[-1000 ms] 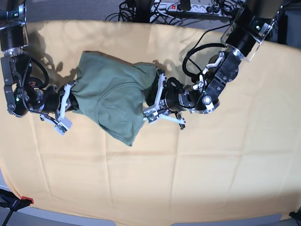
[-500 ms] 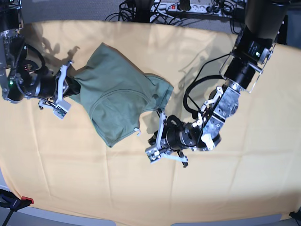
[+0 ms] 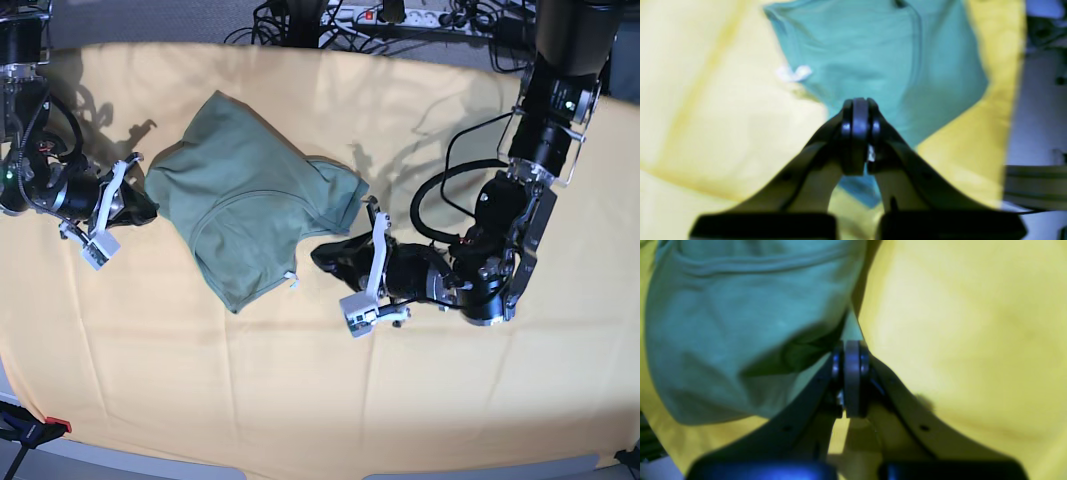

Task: Fold the T-shirt properly
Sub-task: 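Pull the bundle edge with the left gripper away from the right gripper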

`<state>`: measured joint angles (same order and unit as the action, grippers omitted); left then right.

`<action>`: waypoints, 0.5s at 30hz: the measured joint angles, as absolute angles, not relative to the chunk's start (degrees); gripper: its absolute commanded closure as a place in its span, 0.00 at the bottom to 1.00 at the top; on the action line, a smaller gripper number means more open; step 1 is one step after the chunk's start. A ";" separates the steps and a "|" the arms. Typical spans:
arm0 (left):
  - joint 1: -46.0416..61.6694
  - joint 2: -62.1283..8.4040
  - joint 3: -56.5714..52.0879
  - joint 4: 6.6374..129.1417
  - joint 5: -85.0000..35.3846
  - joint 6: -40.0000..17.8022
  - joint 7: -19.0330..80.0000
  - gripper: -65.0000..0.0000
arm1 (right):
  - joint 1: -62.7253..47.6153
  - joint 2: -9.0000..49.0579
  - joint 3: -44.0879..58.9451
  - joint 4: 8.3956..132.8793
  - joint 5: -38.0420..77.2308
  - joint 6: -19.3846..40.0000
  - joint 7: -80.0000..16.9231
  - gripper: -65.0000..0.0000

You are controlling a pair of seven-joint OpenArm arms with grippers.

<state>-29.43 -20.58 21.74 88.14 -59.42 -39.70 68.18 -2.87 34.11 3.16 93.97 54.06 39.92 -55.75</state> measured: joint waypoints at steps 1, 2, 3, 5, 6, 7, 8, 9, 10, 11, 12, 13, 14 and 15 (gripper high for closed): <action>-28.75 -20.40 21.39 88.20 -61.28 -39.70 68.86 1.00 | -2.87 33.23 3.16 93.14 54.04 39.90 -55.77 1.00; -28.01 -20.12 21.39 88.31 -62.08 -39.70 69.49 1.00 | -2.85 32.51 3.16 92.64 54.02 39.90 -55.90 1.00; -27.16 -19.97 21.39 88.40 -62.63 -39.70 70.17 1.00 | -2.72 31.90 3.16 92.36 54.00 39.90 -55.92 1.00; -25.21 -20.01 21.41 88.47 -62.54 -39.72 70.57 1.00 | -2.37 31.00 3.16 92.23 54.04 39.90 -55.90 1.00; -24.32 -20.16 21.41 88.47 -62.50 -39.72 70.59 1.00 | -2.24 30.70 3.16 92.23 54.30 39.92 -55.88 1.00; -23.53 -20.21 21.41 88.47 -61.71 -39.70 70.63 1.00 | -2.17 30.55 3.16 92.23 55.02 39.88 -56.31 1.00; -22.94 -20.18 21.41 88.47 -60.53 -39.70 70.83 1.00 | -2.11 30.35 3.16 92.23 56.36 39.90 -57.80 1.00; -22.50 -20.21 21.39 88.47 -59.51 -39.70 70.98 1.00 | -2.11 30.30 3.16 92.23 58.04 39.90 -59.99 1.00; -22.22 -20.18 21.39 88.47 -58.63 -39.70 70.96 1.00 | -2.13 30.30 3.16 92.23 59.70 39.88 -62.67 1.00; -22.22 -20.18 21.41 88.47 -57.76 -39.70 70.98 1.00 | -2.24 30.30 3.16 92.20 61.60 39.86 -65.32 1.00; -22.24 -20.27 21.41 88.47 -57.36 -39.70 70.94 1.00 | -2.28 30.33 3.16 92.20 63.94 39.86 -67.70 1.00; -22.28 -20.84 21.41 88.47 -57.43 -39.70 69.80 1.00 | -2.57 30.37 3.16 92.20 66.11 39.70 -69.25 1.00; -22.28 -21.45 21.41 88.47 -57.41 -39.72 68.53 1.00 | -3.03 30.48 3.16 92.23 68.75 39.72 -70.06 1.00; -22.37 -22.17 21.41 88.47 -56.71 -39.72 67.92 1.00 | -3.92 30.61 3.20 92.29 70.74 39.70 -70.06 1.00</action>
<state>-22.37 -22.17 21.41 88.47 -56.71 -39.72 67.92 -3.92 30.61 3.20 92.29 70.74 39.70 -70.06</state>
